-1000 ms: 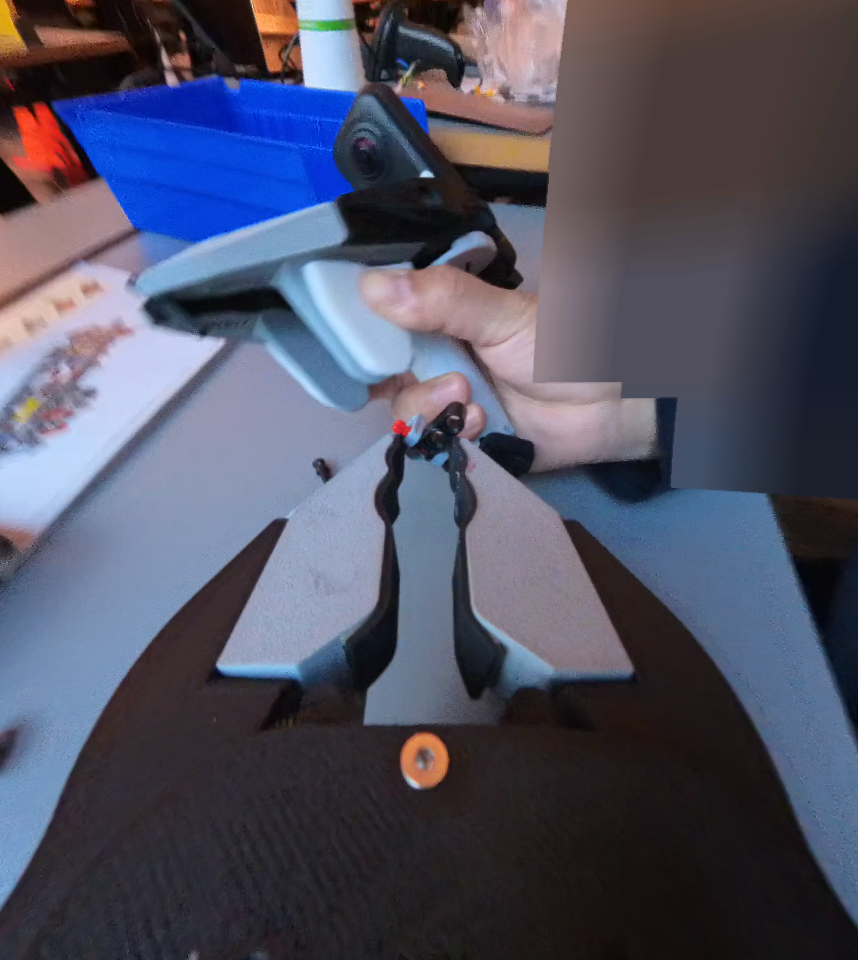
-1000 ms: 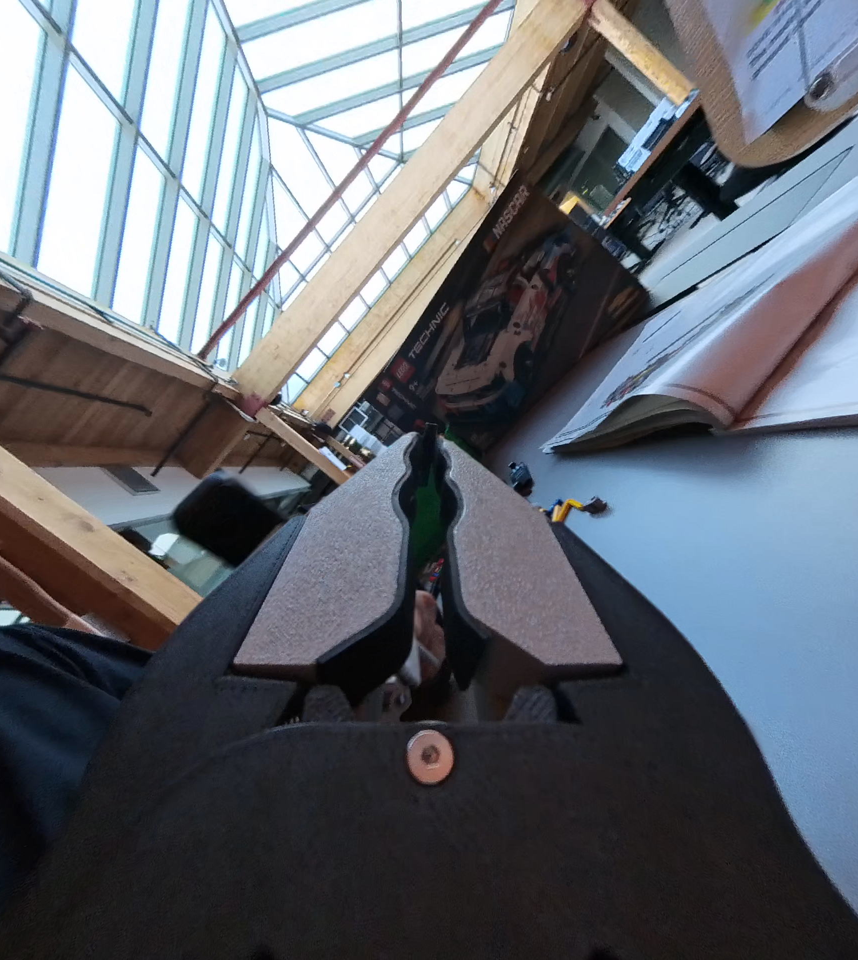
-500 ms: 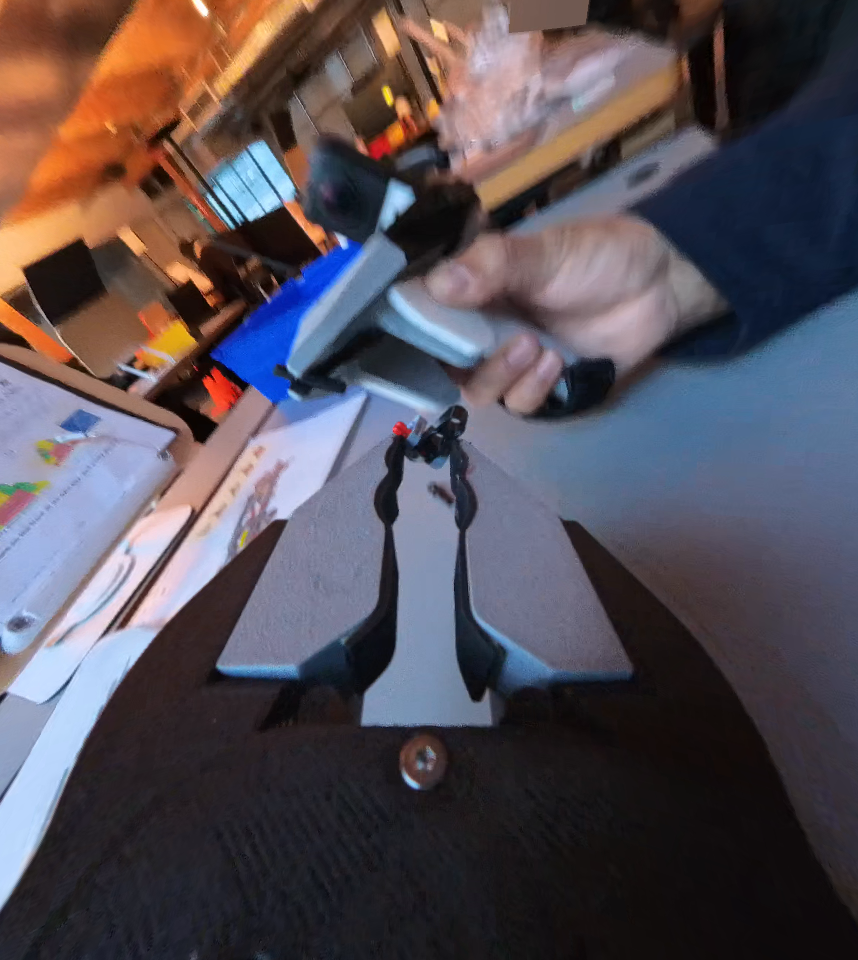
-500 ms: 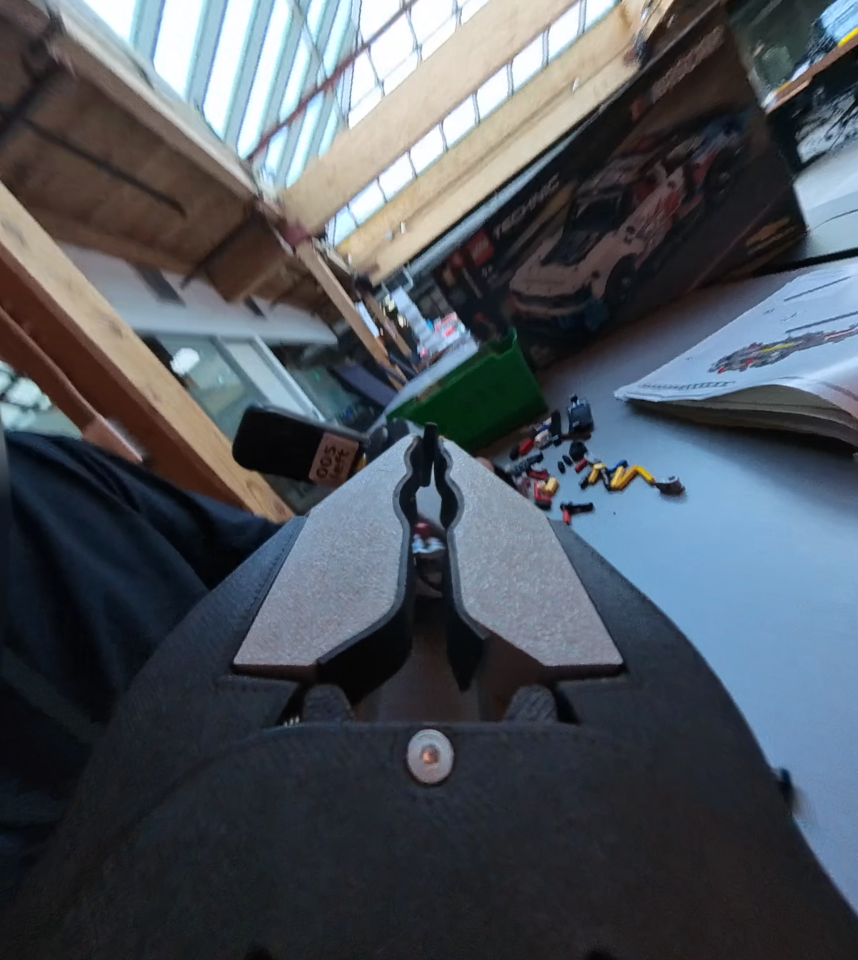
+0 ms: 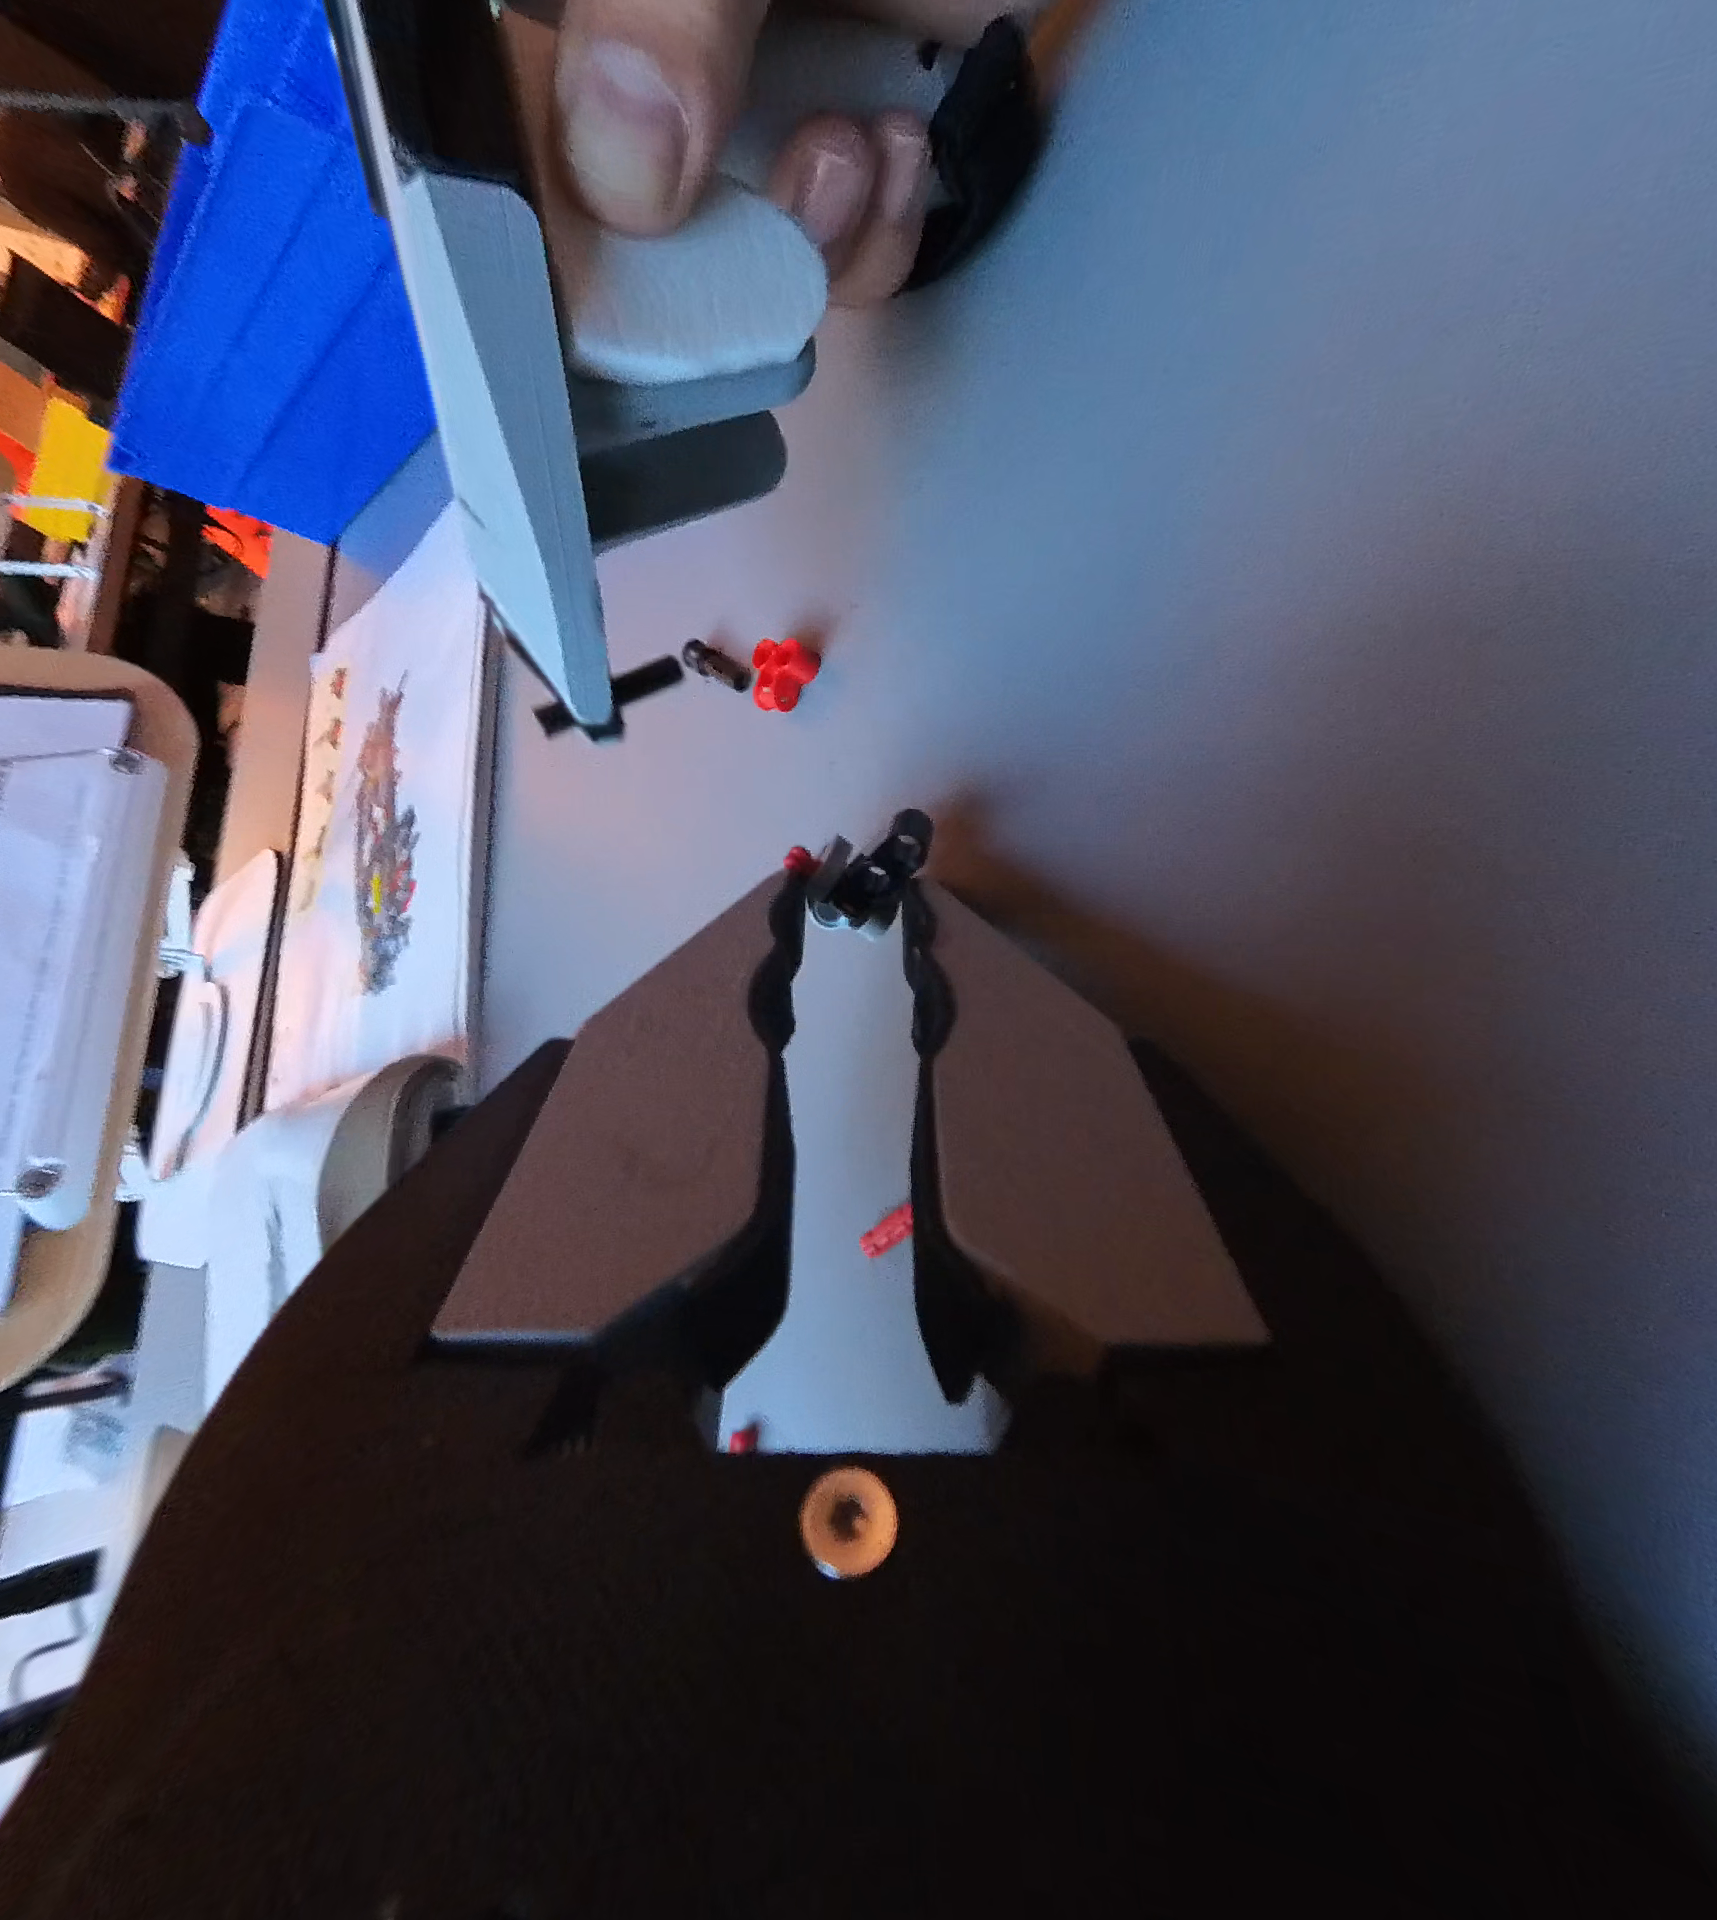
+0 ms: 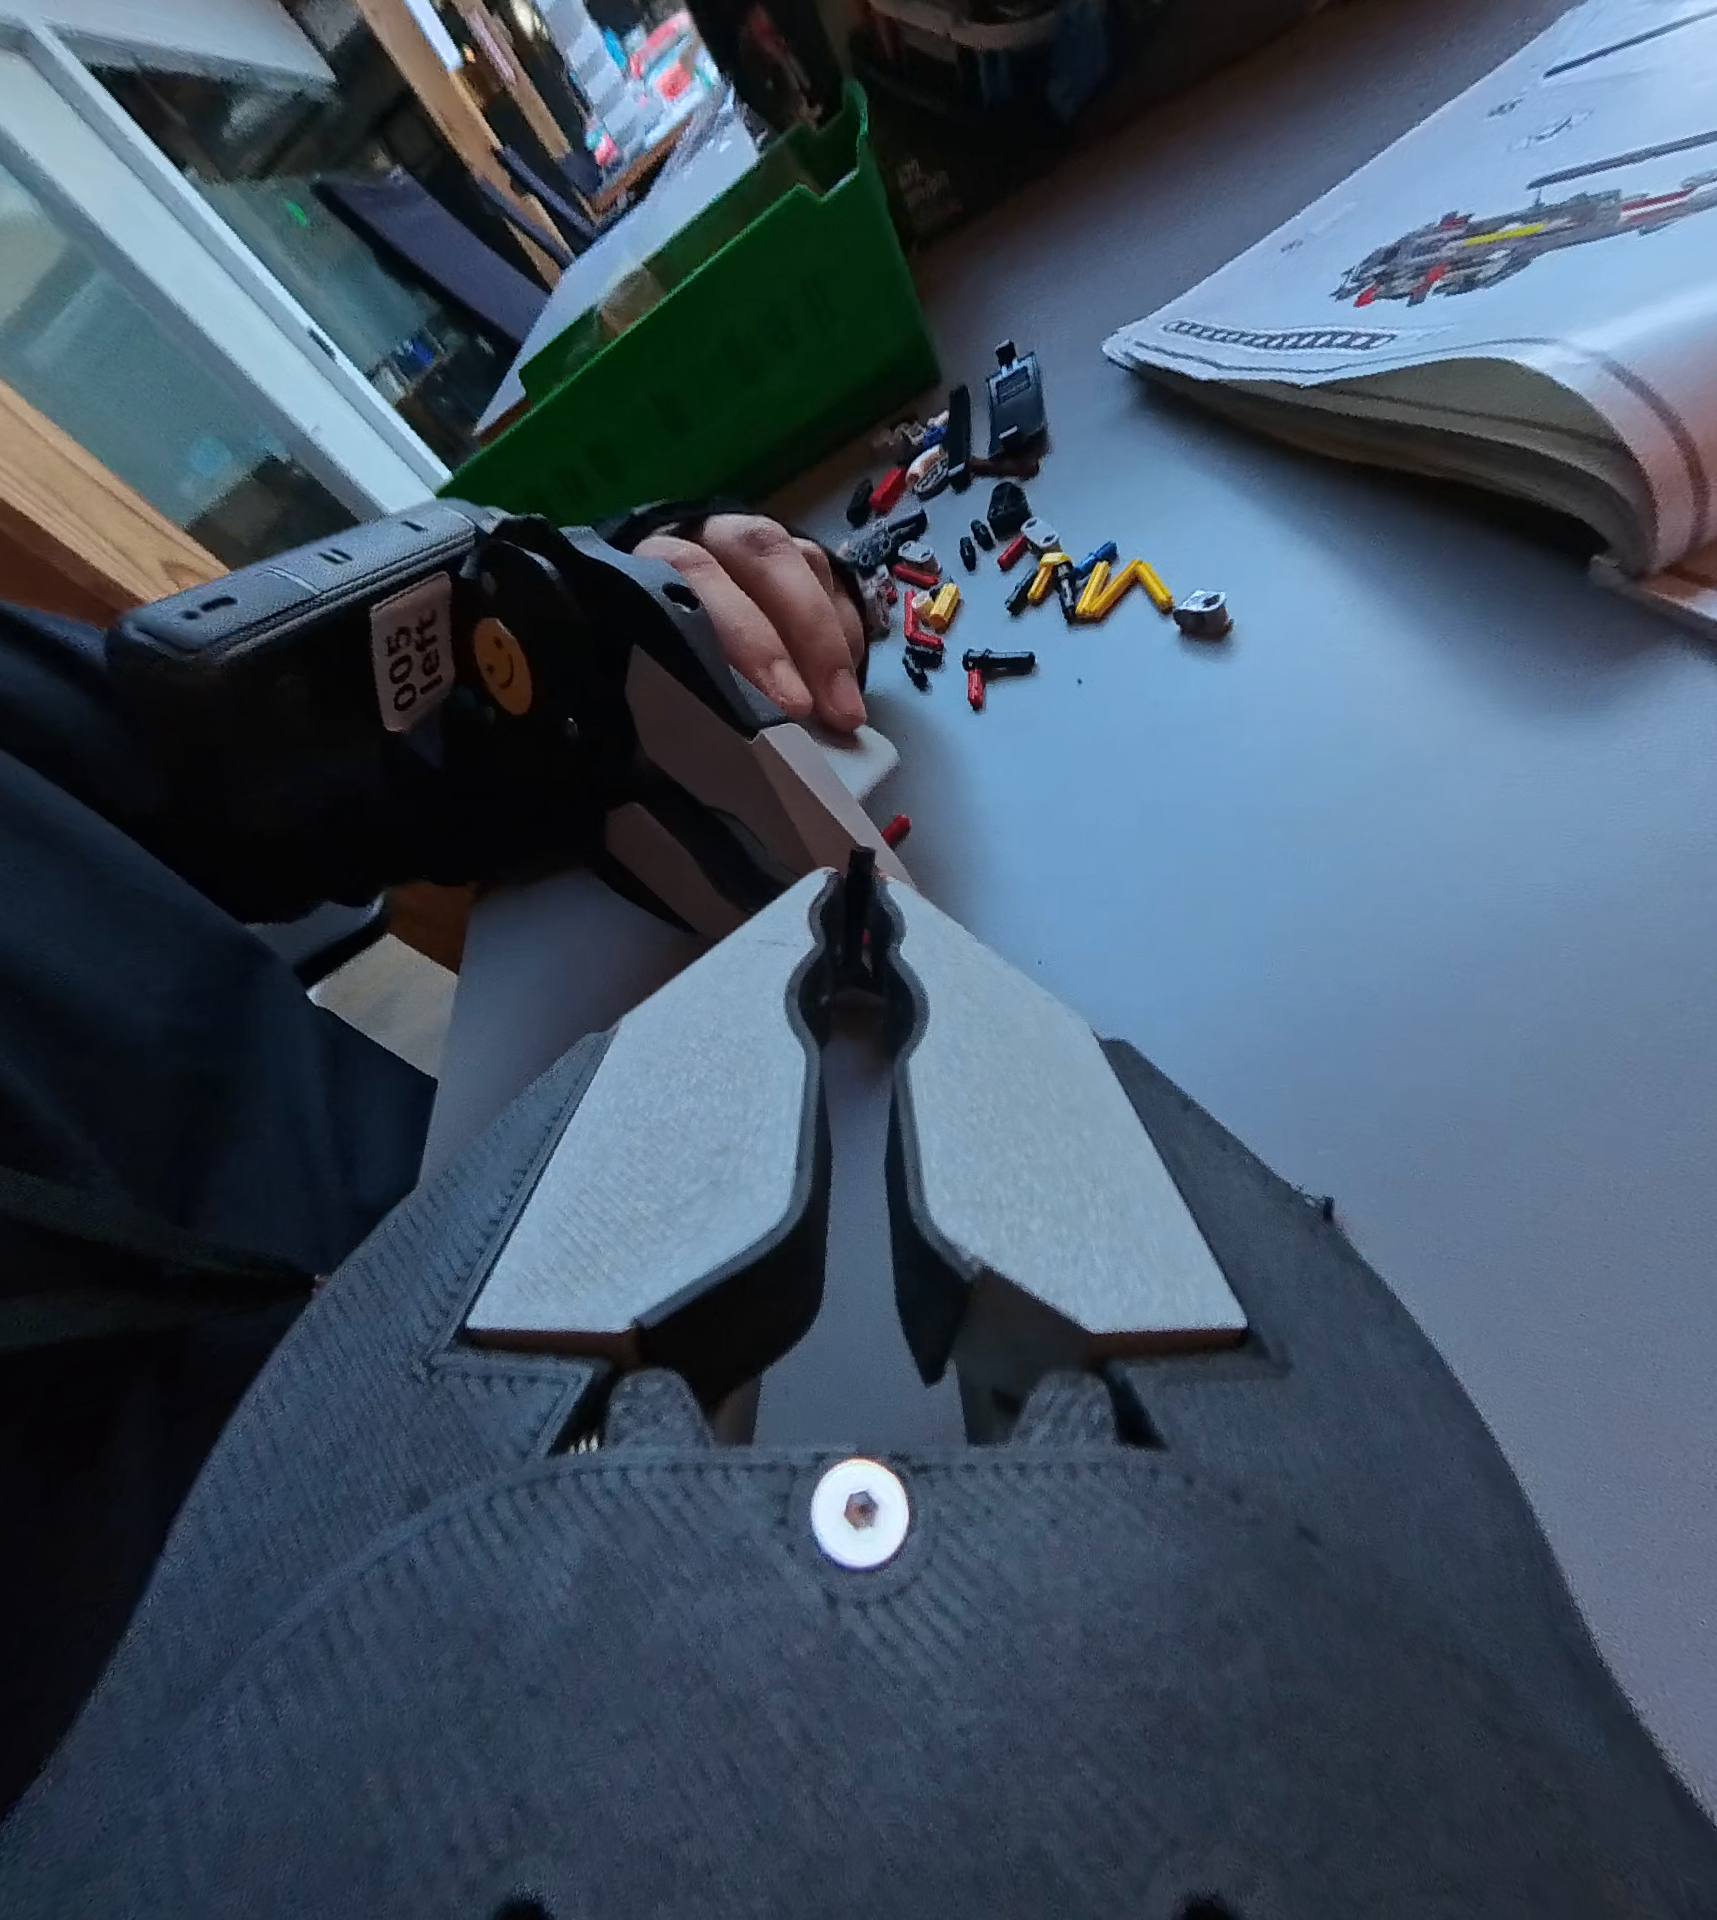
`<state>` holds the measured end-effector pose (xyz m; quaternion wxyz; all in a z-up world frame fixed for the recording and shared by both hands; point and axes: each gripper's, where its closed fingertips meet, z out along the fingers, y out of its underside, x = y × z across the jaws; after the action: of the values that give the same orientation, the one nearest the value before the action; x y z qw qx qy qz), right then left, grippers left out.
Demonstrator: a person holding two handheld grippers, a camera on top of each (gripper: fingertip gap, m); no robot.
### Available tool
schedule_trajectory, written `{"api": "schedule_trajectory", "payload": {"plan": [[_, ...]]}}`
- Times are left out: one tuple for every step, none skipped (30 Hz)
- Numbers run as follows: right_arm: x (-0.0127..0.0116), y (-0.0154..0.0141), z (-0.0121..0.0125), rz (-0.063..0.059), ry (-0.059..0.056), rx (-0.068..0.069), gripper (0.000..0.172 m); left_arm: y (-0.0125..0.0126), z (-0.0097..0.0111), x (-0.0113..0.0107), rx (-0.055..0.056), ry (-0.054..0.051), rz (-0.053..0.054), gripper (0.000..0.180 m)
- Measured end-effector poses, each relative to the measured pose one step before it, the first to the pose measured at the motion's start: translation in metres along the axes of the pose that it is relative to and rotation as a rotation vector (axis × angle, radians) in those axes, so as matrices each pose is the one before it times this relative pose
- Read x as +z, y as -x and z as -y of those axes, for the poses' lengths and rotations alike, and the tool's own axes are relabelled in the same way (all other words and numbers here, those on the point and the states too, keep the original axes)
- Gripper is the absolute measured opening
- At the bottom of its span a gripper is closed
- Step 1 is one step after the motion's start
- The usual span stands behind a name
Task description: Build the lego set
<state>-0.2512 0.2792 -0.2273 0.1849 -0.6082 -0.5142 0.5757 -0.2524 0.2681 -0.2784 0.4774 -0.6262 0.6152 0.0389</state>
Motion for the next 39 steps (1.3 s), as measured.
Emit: {"api": "schedule_trajectory", "payload": {"plan": [[-0.00155,0.00009,0.00217,0.0087,-0.0164,0.0092,0.0,-0.00119,-0.00059,-0.0018,-0.0229,0.0001,-0.0195,0.017],[-0.00131,0.0002,0.00161,0.0066,-0.0118,0.0059,0.0,0.00096,-0.0001,-0.00204,-0.0267,-0.0045,-0.0059,0.023],[-0.00068,-0.00018,0.00095,0.0019,-0.0068,0.0037,0.0,0.00345,0.00061,-0.00195,-0.0319,-0.0105,0.0101,0.035],[-0.00001,-0.00021,0.00018,0.0005,-0.0012,0.0022,0.0,0.00204,0.00073,-0.0018,-0.0353,-0.0088,-0.0002,0.046],[0.00027,0.00002,-0.00027,-0.0001,0.0024,-0.0008,0.0,-0.00135,0.00038,-0.00164,-0.0335,-0.0065,-0.0237,0.051],[0.00036,-0.00005,-0.00014,-0.0028,0.0014,-0.0049,0.0,-0.00204,0.00033,-0.00118,-0.0322,-0.0067,-0.0257,0.055],[0.00019,-0.00008,-0.00017,-0.0039,0.0014,-0.0056,0.0,-0.00067,0.00004,-0.00121,-0.0195,-0.0022,-0.0134,0.06],[0.00016,0.00008,-0.00011,-0.0019,0.0011,-0.0041,0.0,-0.00024,-0.00017,-0.00128,-0.011,0.0001,-0.0069,0.064],[-0.00014,0.0003,0.00066,-0.0022,-0.0038,-0.0051,0.0,-0.00151,-0.00057,-0.00176,-0.0086,0.0025,-0.0124,0.066],[-0.00047,0.00082,0.00157,-0.0009,-0.01,-0.0086,0.0,-0.0025,-0.00098,-0.0026,-0.0066,0.0053,-0.0166,0.068],[-0.00052,0.00261,0.00283,0.0075,-0.0166,-0.0119,0.001,-0.00012,-0.00179,-0.00376,-0.0055,0.0106,0.0007,0.07],[-0.00054,0.00448,0.00514,0.017,-0.0304,-0.0142,0.0,0.00299,-0.00161,-0.00511,-0.0098,0.0086,0.0191,0.068],[-0.00048,0.00663,0.00763,0.0291,-0.0472,-0.0153,0.0,0.00327,0.00108,-0.00643,-0.026,-0.0077,0.0177,0.063],[-0.00007,0.00821,0.00916,0.0403,-0.0566,-0.0132,0.0,0.00258,0.00522,-0.00687,-0.0501,-0.0299,0.0067,0.054],[0.00046,0.0075,0.00921,0.0383,-0.0579,-0.0078,0.0,0.00365,0.00831,-0.00616,-0.0752,-0.0434,0.0106,0.043],[0.00116,0.0053,0.00797,0.0288,-0.0553,-0.0016,0.001,0.00358,0.00954,-0.00415,-0.092,-0.0454,0.0099,0.031],[0.00187,0.00412,0.00551,0.0272,-0.0446,0.0073,0.0,0.0018,0.00913,-0.00181,-0.0912,-0.0404,-0.0001,0.024],[0.00271,0.00355,0.00238,0.0269,-0.0284,0.0171,0.0,0.00159,0.00921,0.00032,-0.0846,-0.039,0.0012,0.025],[0.0031,0.0029,-0.00014,0.0248,-0.0138,0.0198,0.0,0.00055,0.00951,0.00137,-0.0693,-0.0411,-0.0023,0.026],[0.00293,0.00162,-0.00144,0.0156,-0.0054,0.0181,0.0,-0.00178,0.01073,0.00197,-0.0539,-0.0503,-0.0157,0.028],[0.0023,0.0006,-0.00088,0.0067,-0.0087,0.0111,0.0,-0.0031,0.00949,0.00224,-0.0428,-0.0481,-0.0216,0.029],[0.00123,0.00032,0.00024,0.0032,-0.0132,0.0044,0.0,-0.0038,0.00597,0.00276,-0.0311,-0.0288,-0.0267,0.028],[0.00042,-0.00066,0.00018,-0.0045,-0.0076,0.0007,0.001,-0.00434,0.00348,0.00286,-0.026,-0.0162,-0.0297,0.026],[-0.0007,-0.00183,0.0004,-0.0127,-0.0044,-0.004,0.0,-0.00494,0.00216,0.00225,-0.0248,-0.0141,-0.0345,0.022],[-0.00121,-0.0013,0.00087,-0.0095,-0.0061,-0.0041,0.0,-0.00362,0.00143,0.00164,-0.0271,-0.0116,-0.0282,0.018],[-0.00148,0.00045,0.00176,0.0028,-0.0102,0.0029,0.0,-0.00054,0.00108,0.00098,-0.031,-0.0108,-0.0107,0.015],[-0.00128,0.00058,0.00154,0.0057,-0.0095,0.0082,0.0,-0.00097,0.00132,0.00029,-0.0258,-0.0125,-0.015,0.009],[-0.00089,0.00041,0.00093,0.0042,-0.0066,0.0074,0.0,0.00027,0.00204,-0.00004,-0.0247,-0.0177,-0.01,0.007],[-0.00039,0.00044,0.0003,0.0039,-0.0024,0.0047,0.0,0.00287,0.00108,-0.00033,-0.023,-0.0111,0.0056,0.006],[0.00034,0.0002,-0.0007,0.0003,0.0039,0.0005,0.0,0.0041,0.00021,-0.00048,-0.0173,-0.0047,0.0137,0.006],[0.00072,0.00008,-0.00166,-0.0035,0.009,-0.0049,0.0,0.0024,0.00008,-0.00047,-0.0143,-0.0027,0.0053,0.006],[0.00074,-0.00023,-0.00109,-0.0073,0.0043,-0.0088,0.0,0.00039,-0.00091,0.00007,-0.0102,0.0032,-0.0059,0.007],[0.00044,-0.00014,-0.00056,-0.0063,0.0029,-0.0083,0.0,-0.00011,-0.00039,0.00005,-0.0111,-0.0018,-0.0042,0.007],[0.0,-0.00013,-0.00046,-0.0035,0.0042,-0.0037,0.0,0.00014,-0.0003,0.00004,-0.0058,-0.0039,-0.001,0.006],[-0.00016,-0.00081,-0.00031,-0.0076,0.003,-0.0046,0.0,0.00066,-0.0004,-0.00015,-0.0034,-0.003,0.0028,0.006],[-0.00005,-0.00114,-0.00046,-0.0101,0.0039,-0.0066,0.0,0.0003,-0.00056,-0.00022,0.0001,-0.0006,0.0015,0.005],[0.00018,-0.00072,-0.00058,-0.0089,0.0045,-0.0083,0.0,-0.00014,-0.00046,-0.00005,0.0031,-0.0005,-0.001,0.004],[0.00017,-0.00068,-0.00055,-0.0097,0.0048,-0.0105,0.0,-0.00048,-0.00003,-0.00002,0.0035,-0.0015,-0.0028,0.003],[0.00026,-0.00206,-0.00175,-0.0195,0.0117,-0.0131,0.0,-0.00021,0.00144,-0.00003,-0.0025,-0.01,-0.0029,0.009]]}}
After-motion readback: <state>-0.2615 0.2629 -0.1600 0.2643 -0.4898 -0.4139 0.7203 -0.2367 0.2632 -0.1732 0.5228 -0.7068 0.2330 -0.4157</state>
